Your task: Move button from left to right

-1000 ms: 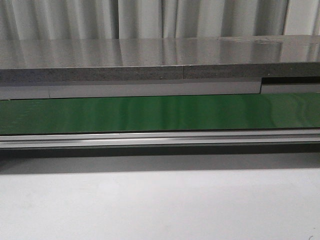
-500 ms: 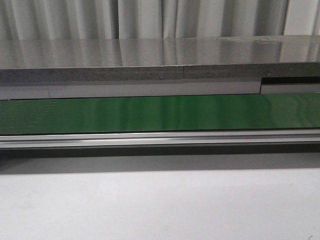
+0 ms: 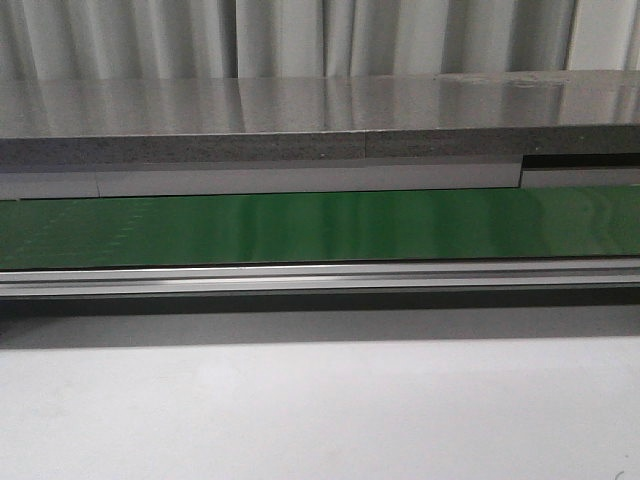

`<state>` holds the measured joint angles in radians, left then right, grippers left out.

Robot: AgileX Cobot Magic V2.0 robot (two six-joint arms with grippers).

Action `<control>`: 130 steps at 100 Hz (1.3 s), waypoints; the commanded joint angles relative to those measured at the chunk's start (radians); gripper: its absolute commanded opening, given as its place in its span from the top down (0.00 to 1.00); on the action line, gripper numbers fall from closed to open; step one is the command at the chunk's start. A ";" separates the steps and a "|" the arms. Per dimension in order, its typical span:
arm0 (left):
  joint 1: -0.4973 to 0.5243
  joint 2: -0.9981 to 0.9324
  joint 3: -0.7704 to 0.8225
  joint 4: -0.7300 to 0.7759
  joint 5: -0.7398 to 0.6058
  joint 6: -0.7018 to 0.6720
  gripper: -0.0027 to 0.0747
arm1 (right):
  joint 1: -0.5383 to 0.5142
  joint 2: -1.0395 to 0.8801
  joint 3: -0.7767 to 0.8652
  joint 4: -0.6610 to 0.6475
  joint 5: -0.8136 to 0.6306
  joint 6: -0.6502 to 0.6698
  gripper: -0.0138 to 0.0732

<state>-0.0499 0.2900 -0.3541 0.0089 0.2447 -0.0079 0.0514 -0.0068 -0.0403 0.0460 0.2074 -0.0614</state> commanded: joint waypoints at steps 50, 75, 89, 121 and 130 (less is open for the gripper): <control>-0.008 0.005 -0.027 -0.001 -0.081 -0.002 0.99 | 0.000 -0.024 0.053 -0.004 -0.177 0.003 0.92; -0.008 0.005 -0.027 -0.001 -0.081 -0.002 0.99 | 0.000 -0.024 0.053 -0.004 -0.165 0.003 0.92; -0.008 0.005 -0.027 -0.001 -0.081 -0.002 0.99 | 0.000 -0.024 0.053 -0.004 -0.165 0.003 0.92; -0.008 0.005 -0.027 -0.001 -0.081 -0.002 0.99 | 0.000 -0.024 0.053 -0.004 -0.165 0.003 0.92; -0.008 0.005 -0.027 -0.001 -0.081 -0.002 0.99 | 0.000 -0.024 0.053 -0.004 -0.165 0.003 0.92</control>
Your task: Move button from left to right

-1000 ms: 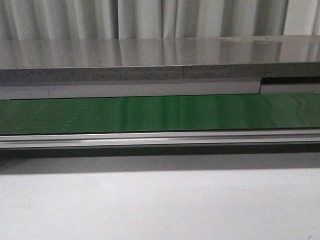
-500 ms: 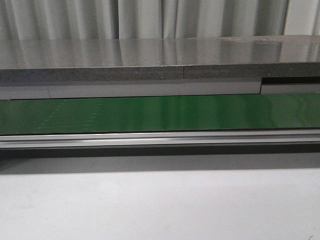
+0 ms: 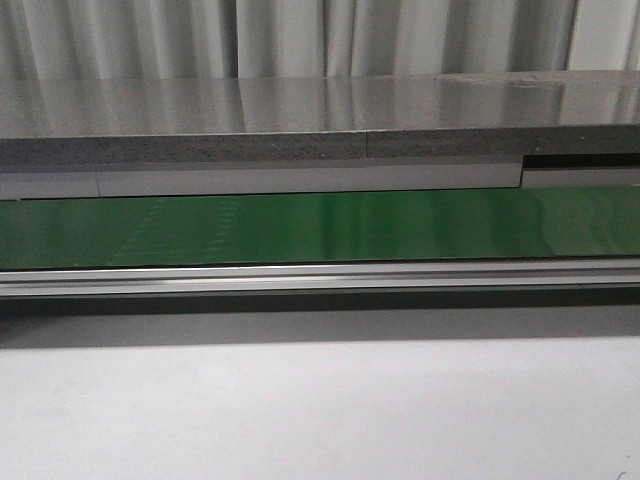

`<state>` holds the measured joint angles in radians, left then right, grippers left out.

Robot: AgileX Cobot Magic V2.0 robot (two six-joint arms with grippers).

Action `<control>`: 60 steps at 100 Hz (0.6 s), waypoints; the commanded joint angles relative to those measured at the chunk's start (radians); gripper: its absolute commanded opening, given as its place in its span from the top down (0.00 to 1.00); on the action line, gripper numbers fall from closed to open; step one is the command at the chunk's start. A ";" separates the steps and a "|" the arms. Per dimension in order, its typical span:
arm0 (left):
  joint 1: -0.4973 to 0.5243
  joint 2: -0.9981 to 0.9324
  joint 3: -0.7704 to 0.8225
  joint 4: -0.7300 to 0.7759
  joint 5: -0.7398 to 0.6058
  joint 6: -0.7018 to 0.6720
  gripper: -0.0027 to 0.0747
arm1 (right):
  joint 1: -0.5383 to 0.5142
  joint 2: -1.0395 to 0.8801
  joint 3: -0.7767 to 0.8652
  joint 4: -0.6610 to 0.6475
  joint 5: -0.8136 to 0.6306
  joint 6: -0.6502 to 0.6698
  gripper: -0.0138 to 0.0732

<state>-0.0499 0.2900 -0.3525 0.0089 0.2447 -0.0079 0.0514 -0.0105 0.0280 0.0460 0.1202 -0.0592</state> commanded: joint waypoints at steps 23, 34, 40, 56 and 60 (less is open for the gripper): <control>-0.008 0.005 -0.029 -0.001 -0.081 -0.002 0.99 | 0.000 -0.020 -0.015 -0.004 -0.078 0.001 0.92; -0.008 0.005 -0.029 -0.001 -0.081 -0.002 0.99 | 0.000 -0.020 -0.015 -0.004 -0.078 0.001 0.92; -0.008 0.005 -0.029 -0.001 -0.081 -0.002 0.99 | 0.000 -0.020 -0.015 -0.004 -0.078 0.001 0.92; -0.008 -0.006 -0.029 0.001 -0.093 -0.002 0.99 | 0.000 -0.020 -0.015 -0.004 -0.078 0.001 0.92; -0.008 -0.016 -0.021 0.003 -0.098 -0.002 0.99 | 0.000 -0.020 -0.015 -0.004 -0.078 0.001 0.92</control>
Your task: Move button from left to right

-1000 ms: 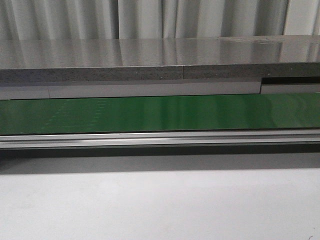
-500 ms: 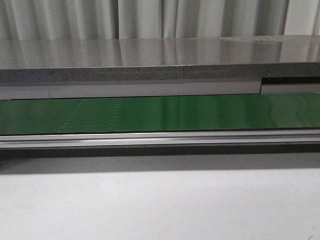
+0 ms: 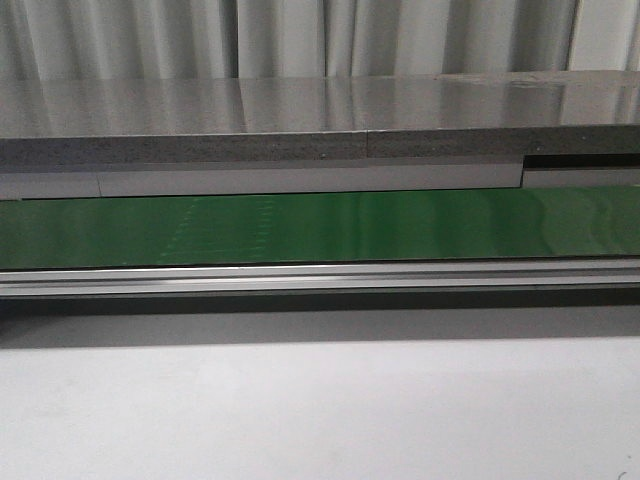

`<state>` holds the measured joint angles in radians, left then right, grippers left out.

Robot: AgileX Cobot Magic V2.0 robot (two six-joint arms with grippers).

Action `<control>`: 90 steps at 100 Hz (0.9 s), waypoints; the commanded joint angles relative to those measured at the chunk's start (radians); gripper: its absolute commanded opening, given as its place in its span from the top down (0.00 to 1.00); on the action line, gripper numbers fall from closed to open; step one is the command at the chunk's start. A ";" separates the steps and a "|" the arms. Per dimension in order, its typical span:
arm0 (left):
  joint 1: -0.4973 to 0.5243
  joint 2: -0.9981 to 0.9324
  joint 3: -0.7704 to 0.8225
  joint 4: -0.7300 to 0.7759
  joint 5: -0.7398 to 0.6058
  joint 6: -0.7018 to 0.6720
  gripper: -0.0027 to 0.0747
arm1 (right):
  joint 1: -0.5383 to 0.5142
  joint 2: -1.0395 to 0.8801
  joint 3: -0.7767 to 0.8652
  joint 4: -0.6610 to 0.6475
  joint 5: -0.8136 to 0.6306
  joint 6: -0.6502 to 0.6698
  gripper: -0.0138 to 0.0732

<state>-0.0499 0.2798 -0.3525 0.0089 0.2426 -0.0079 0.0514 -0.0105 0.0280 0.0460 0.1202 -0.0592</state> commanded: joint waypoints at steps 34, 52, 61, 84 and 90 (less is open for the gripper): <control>-0.008 -0.193 0.176 0.015 -0.155 -0.002 0.99 | 0.000 -0.020 -0.015 -0.004 -0.078 0.001 0.92; -0.008 -0.314 0.281 0.016 -0.181 -0.006 0.99 | 0.000 -0.020 -0.015 -0.004 -0.078 0.001 0.92; -0.008 -0.313 0.309 0.021 -0.196 -0.010 0.99 | 0.000 -0.020 -0.015 -0.004 -0.078 0.001 0.92; -0.008 -0.315 0.356 0.047 -0.256 -0.041 0.99 | 0.000 -0.020 -0.015 -0.004 -0.078 0.001 0.92; -0.008 -0.315 0.363 0.064 -0.261 -0.062 0.99 | 0.000 -0.020 -0.015 -0.004 -0.078 0.001 0.92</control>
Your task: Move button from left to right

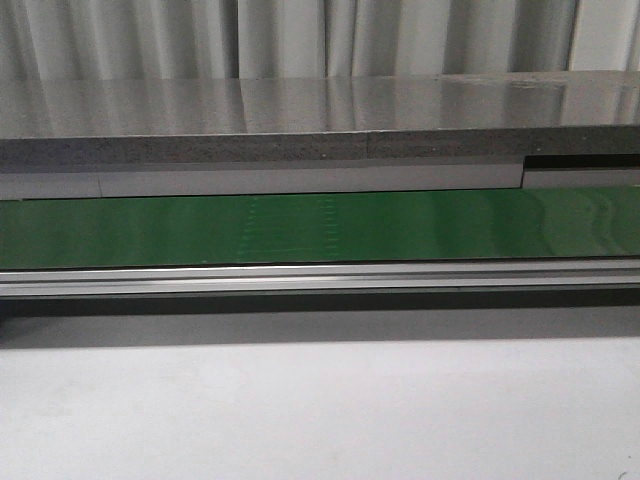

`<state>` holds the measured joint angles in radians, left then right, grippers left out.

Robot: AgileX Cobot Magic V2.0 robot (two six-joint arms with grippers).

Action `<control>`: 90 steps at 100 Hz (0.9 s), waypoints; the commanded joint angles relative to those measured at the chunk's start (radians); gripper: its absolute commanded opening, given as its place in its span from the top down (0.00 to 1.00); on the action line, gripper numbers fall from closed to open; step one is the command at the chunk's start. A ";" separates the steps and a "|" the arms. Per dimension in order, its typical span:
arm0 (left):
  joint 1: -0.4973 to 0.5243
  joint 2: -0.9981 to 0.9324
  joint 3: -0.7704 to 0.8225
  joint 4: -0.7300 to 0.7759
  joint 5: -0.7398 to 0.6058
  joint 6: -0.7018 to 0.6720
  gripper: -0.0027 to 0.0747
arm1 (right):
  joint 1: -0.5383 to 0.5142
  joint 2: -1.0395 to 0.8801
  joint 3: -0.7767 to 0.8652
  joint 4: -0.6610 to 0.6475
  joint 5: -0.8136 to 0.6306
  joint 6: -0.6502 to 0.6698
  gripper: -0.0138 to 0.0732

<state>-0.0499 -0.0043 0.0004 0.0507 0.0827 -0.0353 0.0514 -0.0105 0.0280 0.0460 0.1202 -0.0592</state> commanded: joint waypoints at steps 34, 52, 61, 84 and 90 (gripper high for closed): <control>-0.008 -0.031 0.036 0.022 -0.145 -0.038 0.99 | 0.000 -0.020 -0.015 -0.004 -0.078 0.001 0.92; -0.008 -0.031 0.036 0.022 -0.152 -0.038 0.99 | 0.000 -0.020 -0.015 -0.004 -0.078 0.001 0.92; -0.008 -0.031 0.036 0.022 -0.152 -0.038 0.99 | 0.000 -0.020 -0.015 -0.004 -0.078 0.001 0.92; -0.008 -0.031 0.036 0.022 -0.152 -0.038 0.99 | 0.000 -0.020 -0.015 -0.004 -0.078 0.001 0.92; -0.008 -0.031 0.036 0.022 -0.152 -0.038 0.99 | 0.000 -0.020 -0.015 -0.004 -0.078 0.001 0.92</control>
<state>-0.0499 -0.0043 0.0004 0.0731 0.0156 -0.0611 0.0514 -0.0105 0.0280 0.0460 0.1202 -0.0592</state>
